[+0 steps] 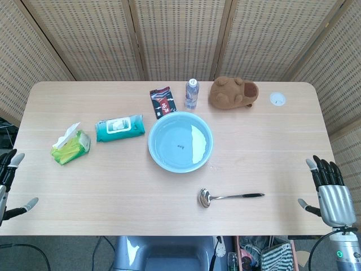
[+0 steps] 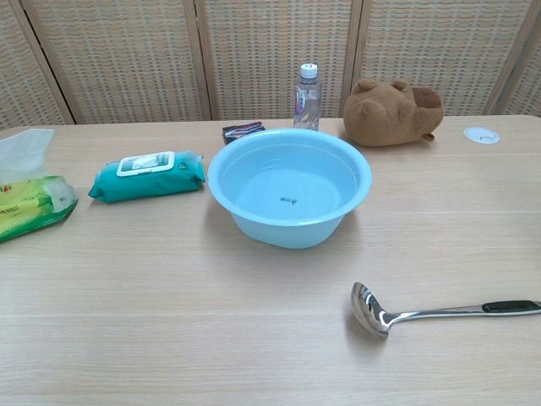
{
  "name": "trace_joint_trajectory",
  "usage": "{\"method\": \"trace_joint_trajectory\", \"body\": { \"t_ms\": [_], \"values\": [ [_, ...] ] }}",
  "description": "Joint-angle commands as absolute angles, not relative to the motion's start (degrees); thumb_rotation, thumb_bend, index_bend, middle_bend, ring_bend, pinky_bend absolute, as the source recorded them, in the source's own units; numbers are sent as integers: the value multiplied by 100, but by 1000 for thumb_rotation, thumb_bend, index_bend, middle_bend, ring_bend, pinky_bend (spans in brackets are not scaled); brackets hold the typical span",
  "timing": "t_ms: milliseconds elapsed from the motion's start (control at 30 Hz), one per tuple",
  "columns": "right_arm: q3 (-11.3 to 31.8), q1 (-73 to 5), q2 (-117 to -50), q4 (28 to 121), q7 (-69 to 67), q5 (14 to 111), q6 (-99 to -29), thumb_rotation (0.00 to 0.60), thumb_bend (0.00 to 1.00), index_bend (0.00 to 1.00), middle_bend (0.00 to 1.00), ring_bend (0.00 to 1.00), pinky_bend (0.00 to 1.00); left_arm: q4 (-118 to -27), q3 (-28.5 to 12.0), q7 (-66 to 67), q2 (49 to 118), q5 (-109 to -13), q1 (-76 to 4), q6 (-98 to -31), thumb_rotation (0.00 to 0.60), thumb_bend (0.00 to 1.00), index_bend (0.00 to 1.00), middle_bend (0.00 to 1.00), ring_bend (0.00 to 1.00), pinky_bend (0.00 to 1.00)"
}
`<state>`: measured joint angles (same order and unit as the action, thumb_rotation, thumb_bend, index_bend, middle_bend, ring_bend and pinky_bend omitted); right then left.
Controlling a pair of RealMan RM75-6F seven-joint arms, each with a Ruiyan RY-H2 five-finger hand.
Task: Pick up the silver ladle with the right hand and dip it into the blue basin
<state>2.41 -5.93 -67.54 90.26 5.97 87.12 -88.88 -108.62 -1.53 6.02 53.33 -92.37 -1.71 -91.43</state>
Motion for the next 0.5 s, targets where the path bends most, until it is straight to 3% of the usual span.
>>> {"method": "trace_joint_trajectory", "body": {
  "t_ms": [33, 200, 233, 267, 333, 400, 500],
  "values": [
    [239, -586, -6744, 9063, 648, 8721, -8863, 600, 0, 0, 0, 0, 0, -10857, -149, 590, 5325, -9239, -172, -9136, 600, 0, 0, 0, 0, 0],
    [212, -580, -6724, 9108, 724, 8770, -8812, 600, 0, 0, 1, 0, 0, -10864, -151, 596, 5324, -9233, -183, -9112, 600, 0, 0, 0, 0, 0],
    [205, -587, -6725, 9109, 738, 8780, -8785, 600, 0, 0, 31, 12, 0, -10866, -156, 587, 5323, -9230, -183, -9117, 600, 0, 0, 0, 0, 0],
    [199, -598, -6729, 9107, 753, 8783, -8752, 600, 0, 0, 142, 92, 21, -10864, -163, 577, 5324, -9230, -184, -9125, 600, 0, 0, 0, 0, 0],
    [222, -676, -6768, 9065, 864, 8809, -8644, 600, 0, 0, 448, 354, 266, -10836, -179, 550, 5330, -9232, -195, -9130, 600, 0, 0, 0, 0, 0],
    [201, -984, -6861, 8985, 1027, 9016, -8236, 600, 0, 0, 731, 640, 706, -10754, -230, 472, 5367, -9302, -266, -9118, 600, 0, 0, 0, 0, 0],
    [257, -1470, -7057, 8869, 1206, 9077, -7526, 600, 0, 0, 876, 787, 940, -10663, -288, 435, 5427, -9193, -348, -9008, 600, 0, 0, 0, 0, 0]
  ]
}}
